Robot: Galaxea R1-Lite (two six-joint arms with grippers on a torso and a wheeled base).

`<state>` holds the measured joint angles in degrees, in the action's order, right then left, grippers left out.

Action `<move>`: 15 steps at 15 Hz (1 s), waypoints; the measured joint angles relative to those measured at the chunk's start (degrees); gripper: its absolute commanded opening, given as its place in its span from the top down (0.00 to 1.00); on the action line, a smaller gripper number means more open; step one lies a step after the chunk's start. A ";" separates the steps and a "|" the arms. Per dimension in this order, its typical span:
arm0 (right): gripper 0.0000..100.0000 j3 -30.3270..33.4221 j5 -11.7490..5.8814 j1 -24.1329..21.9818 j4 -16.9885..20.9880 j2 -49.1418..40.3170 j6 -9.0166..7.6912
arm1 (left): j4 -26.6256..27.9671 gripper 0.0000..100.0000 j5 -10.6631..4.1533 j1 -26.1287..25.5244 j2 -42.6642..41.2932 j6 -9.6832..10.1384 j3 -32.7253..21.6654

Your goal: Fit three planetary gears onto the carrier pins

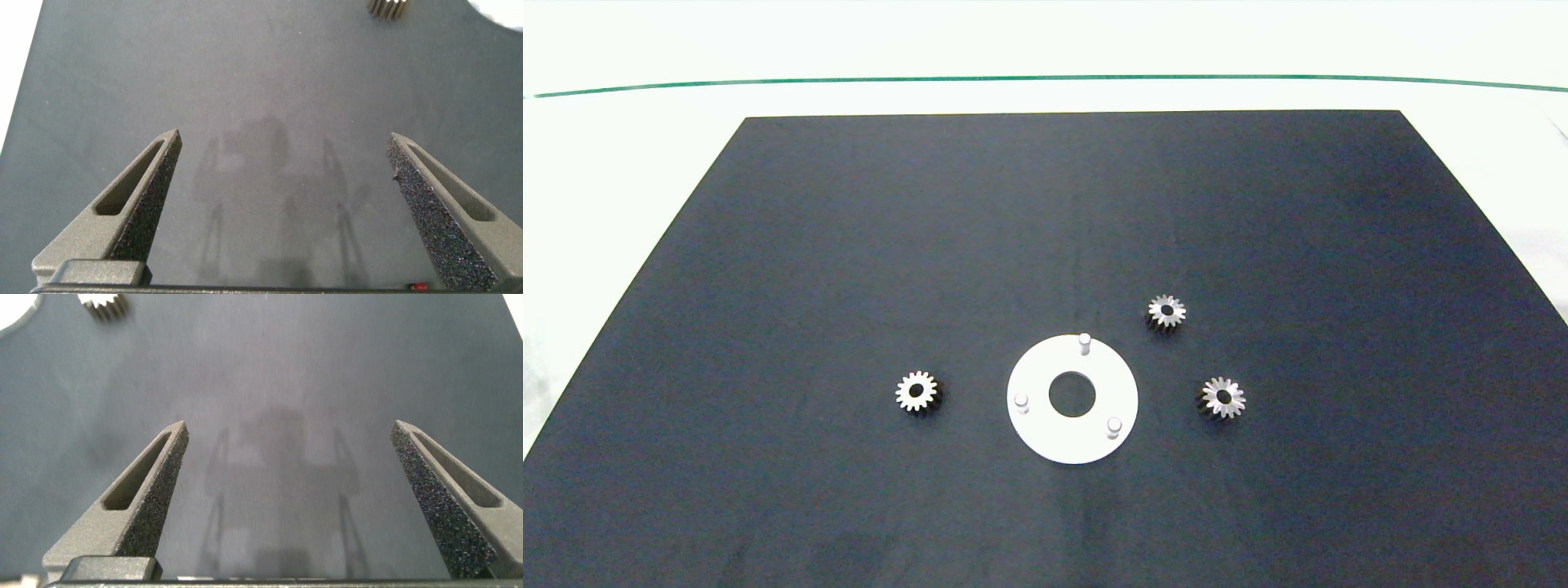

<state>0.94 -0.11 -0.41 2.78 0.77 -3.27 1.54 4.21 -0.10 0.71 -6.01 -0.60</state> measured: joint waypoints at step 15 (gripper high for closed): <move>0.00 21.25 3.68 2.94 10.72 14.30 -6.02 | 26.27 0.00 0.63 -0.50 20.59 -5.17 -33.09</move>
<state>22.19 3.57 2.52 13.49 15.07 -9.29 27.81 4.84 -0.60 21.30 -11.18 -33.68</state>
